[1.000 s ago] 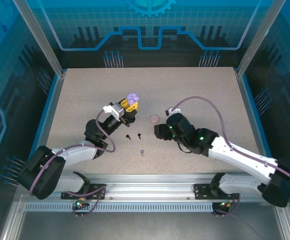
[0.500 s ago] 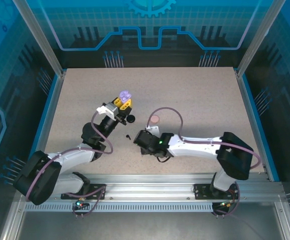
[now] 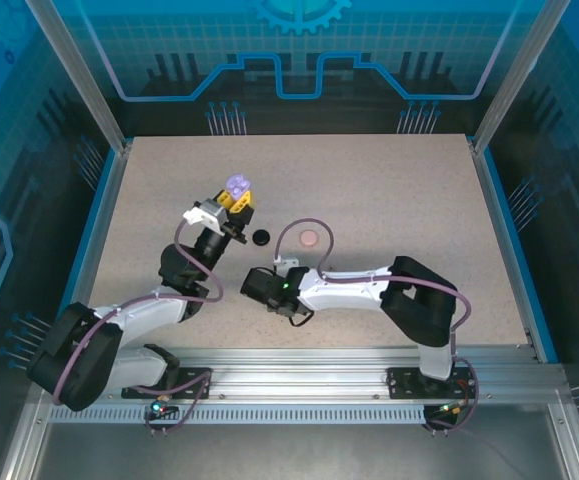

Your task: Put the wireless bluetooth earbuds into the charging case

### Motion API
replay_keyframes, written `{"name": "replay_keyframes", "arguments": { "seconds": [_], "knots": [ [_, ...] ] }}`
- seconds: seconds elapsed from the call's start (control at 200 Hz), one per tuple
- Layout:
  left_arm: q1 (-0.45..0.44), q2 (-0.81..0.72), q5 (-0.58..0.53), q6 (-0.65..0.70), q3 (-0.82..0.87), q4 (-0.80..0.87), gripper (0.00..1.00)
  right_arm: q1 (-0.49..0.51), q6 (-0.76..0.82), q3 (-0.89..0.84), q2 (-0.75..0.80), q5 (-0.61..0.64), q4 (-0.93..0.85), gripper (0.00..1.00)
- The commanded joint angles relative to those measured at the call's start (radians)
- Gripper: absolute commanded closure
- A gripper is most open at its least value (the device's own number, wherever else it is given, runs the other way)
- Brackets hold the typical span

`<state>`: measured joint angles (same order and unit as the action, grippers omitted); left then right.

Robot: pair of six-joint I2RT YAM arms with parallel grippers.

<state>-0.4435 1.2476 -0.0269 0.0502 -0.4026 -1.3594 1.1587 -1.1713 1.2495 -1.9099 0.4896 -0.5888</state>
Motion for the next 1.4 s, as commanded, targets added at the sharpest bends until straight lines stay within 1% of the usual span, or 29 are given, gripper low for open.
{"name": "replay_keyframes", "arguments": {
  "seconds": [0.0,0.275,0.665,1.12,1.396],
  "knots": [
    [0.019,-0.026,-0.010,-0.028,0.010,-0.040,1.00,0.016,-0.037,0.039,-0.041,0.011,-0.052,0.55],
    [0.030,-0.024,0.000,-0.041,0.006,-0.040,1.00,0.016,-0.049,0.060,-0.082,0.008,-0.065,0.61],
    [0.036,-0.025,0.007,-0.050,0.010,-0.040,1.00,0.013,-0.053,0.082,-0.117,0.002,-0.071,0.66],
    [0.036,-0.019,0.020,-0.055,0.005,-0.040,1.00,0.018,-0.091,-0.009,-0.067,-0.007,-0.015,0.73],
    [0.036,-0.016,0.028,-0.060,0.000,-0.039,1.00,0.019,-0.097,-0.038,-0.060,-0.010,0.014,0.78]
  ]
}}
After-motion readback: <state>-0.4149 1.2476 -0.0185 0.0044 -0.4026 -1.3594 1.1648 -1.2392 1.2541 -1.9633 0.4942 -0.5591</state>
